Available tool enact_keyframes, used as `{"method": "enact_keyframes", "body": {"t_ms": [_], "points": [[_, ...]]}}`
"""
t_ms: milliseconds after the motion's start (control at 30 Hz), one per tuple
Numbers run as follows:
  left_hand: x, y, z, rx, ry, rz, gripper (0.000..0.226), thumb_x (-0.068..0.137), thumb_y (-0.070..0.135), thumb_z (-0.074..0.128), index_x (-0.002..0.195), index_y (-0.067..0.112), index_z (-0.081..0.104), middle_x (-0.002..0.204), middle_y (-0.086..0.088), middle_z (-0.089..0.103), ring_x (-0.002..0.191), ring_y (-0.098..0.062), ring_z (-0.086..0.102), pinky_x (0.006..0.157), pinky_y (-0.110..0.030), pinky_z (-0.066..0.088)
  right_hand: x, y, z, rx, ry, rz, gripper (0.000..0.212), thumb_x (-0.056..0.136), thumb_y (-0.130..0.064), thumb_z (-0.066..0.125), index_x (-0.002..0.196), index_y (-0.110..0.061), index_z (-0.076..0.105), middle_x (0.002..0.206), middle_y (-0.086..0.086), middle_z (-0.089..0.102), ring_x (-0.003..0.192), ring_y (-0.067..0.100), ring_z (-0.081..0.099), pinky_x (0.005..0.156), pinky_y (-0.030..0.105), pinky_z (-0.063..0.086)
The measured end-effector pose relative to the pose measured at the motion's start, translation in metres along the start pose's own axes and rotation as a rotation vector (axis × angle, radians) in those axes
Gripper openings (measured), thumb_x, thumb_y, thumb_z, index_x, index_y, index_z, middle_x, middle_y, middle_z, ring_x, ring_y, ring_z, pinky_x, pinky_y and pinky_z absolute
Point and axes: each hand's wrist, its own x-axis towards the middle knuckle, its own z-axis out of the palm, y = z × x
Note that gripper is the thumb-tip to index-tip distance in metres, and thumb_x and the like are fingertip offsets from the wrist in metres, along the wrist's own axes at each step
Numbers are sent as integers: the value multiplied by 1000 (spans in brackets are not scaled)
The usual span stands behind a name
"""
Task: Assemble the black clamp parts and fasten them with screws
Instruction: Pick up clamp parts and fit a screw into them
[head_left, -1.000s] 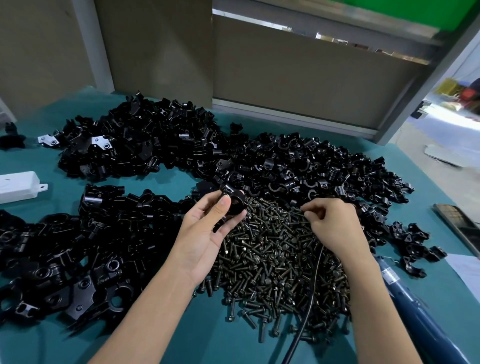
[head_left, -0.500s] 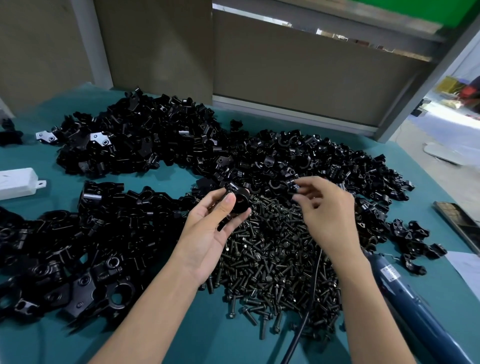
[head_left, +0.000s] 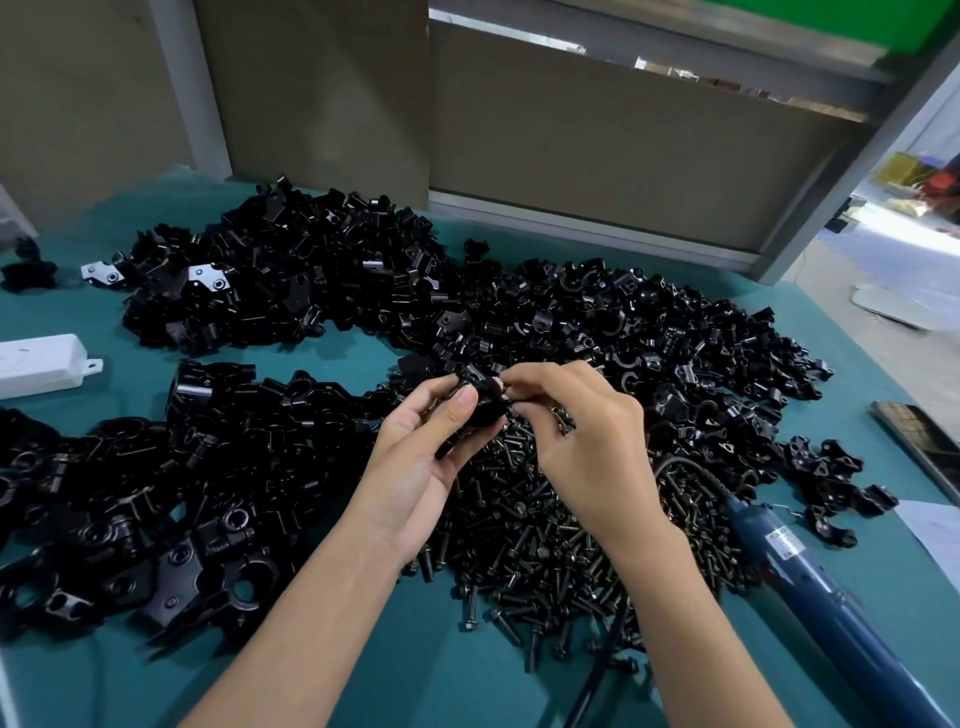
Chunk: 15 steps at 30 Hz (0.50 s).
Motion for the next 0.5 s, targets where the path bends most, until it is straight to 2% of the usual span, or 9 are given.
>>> {"method": "enact_keyframes", "body": {"t_ms": [133,233,367,500], "points": [[-1,0,1,9,-7,-5,48,82,16,66,125,-3,59,111,-11,72,103,-21,69,84,-26,58,0,-1,0,54,17,26,41,84,11,71,118,-11,70,98,1,73,96,4,68,89,16,52],[-2,-1,2,5,8,2,53,82,16,66,129,-6,55,112,-14,69,101,-19,69,83,-26,58,-2,1,3,81,17,44,42,85,11,69,120,-11,70,102,0,74,100,2,68,93,24,54],[-2,-3,1,-18,24,1,55,82,15,67,131,-7,53,115,-17,64,101,-20,68,83,-26,58,-4,0,6,91,19,31,45,86,13,66,124,-11,68,105,1,73,104,2,67,93,17,52],[-2,-6,-1,-49,-22,-7,33,83,15,67,113,2,62,119,-16,69,108,-26,69,86,-28,58,-5,3,4,282,54,120,42,90,9,64,127,-11,64,113,-7,71,106,2,68,92,22,55]]}}
